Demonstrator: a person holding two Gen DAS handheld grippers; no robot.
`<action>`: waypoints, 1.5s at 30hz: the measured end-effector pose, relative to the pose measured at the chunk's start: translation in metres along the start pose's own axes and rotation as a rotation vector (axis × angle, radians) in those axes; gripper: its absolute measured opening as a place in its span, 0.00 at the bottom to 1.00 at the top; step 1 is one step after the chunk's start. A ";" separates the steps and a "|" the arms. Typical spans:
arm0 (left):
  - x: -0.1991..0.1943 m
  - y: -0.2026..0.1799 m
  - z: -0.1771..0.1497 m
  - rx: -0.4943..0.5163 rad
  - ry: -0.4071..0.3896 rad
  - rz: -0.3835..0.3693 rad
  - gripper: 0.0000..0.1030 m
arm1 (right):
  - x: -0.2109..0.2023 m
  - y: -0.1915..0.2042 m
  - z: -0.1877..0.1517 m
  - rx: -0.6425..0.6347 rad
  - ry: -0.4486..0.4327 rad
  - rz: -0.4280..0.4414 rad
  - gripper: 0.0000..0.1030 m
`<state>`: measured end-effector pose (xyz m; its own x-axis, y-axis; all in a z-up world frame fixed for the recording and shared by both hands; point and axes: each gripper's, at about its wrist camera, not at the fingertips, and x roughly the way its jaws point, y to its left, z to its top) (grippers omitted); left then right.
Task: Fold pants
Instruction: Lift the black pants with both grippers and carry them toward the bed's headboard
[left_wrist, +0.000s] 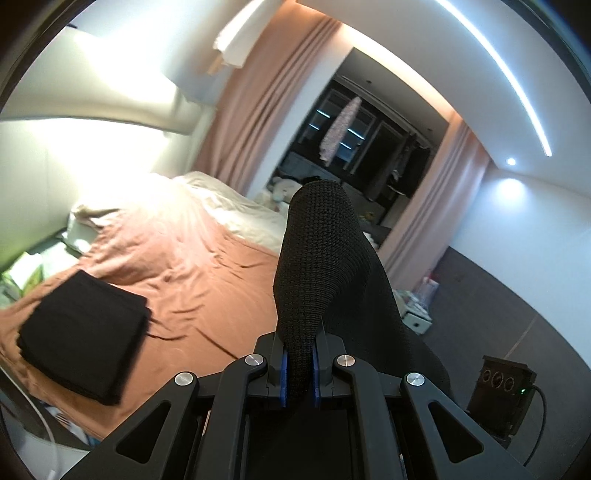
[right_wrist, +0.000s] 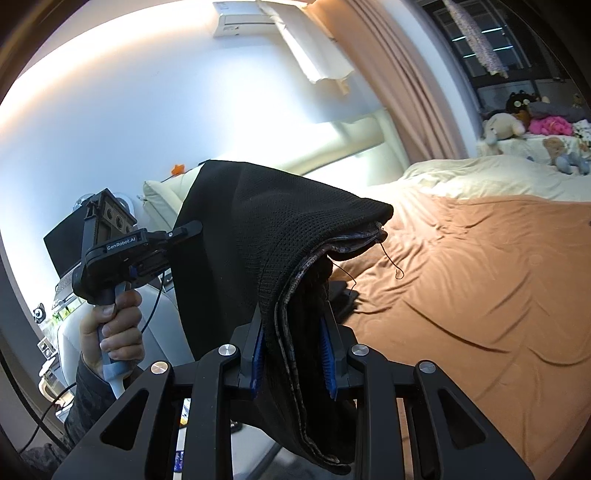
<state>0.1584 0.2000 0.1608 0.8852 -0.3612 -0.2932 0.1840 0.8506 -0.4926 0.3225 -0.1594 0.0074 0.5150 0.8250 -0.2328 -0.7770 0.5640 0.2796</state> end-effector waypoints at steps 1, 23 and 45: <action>-0.003 0.009 0.003 -0.004 -0.006 0.009 0.09 | 0.008 -0.002 0.001 -0.001 0.002 0.008 0.22; -0.044 0.177 0.052 -0.040 -0.105 0.209 0.09 | 0.157 0.024 0.002 -0.105 0.095 0.124 0.22; 0.010 0.313 0.057 -0.166 -0.039 0.389 0.09 | 0.277 0.011 -0.013 -0.032 0.271 0.151 0.22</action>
<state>0.2494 0.4838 0.0501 0.8912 -0.0078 -0.4535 -0.2358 0.8462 -0.4779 0.4517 0.0749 -0.0664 0.2809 0.8572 -0.4316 -0.8505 0.4307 0.3019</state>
